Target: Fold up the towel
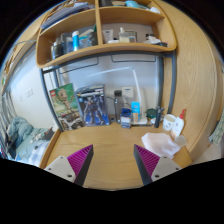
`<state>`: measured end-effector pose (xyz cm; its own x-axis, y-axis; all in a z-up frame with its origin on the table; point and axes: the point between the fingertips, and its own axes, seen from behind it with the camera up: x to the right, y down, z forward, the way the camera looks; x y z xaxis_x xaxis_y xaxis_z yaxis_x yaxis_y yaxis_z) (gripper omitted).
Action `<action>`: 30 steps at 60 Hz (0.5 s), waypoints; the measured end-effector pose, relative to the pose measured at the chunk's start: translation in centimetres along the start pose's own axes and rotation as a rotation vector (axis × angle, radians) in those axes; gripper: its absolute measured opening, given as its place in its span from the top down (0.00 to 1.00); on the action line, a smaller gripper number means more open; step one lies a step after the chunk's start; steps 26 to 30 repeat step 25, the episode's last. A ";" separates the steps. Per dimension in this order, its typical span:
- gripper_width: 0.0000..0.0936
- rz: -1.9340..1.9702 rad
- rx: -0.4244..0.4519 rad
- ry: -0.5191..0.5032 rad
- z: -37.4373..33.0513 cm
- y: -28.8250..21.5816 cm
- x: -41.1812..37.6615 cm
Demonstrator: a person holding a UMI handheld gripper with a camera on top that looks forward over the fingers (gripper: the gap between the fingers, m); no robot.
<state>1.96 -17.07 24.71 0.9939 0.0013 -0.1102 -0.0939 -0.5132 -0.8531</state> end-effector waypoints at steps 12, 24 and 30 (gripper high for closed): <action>0.13 -0.049 -0.005 0.007 -3.0 2.6 -3.4; 0.13 -0.047 0.012 0.004 -4.8 3.6 -5.8; 0.13 -0.047 0.011 0.005 -4.9 3.6 -5.9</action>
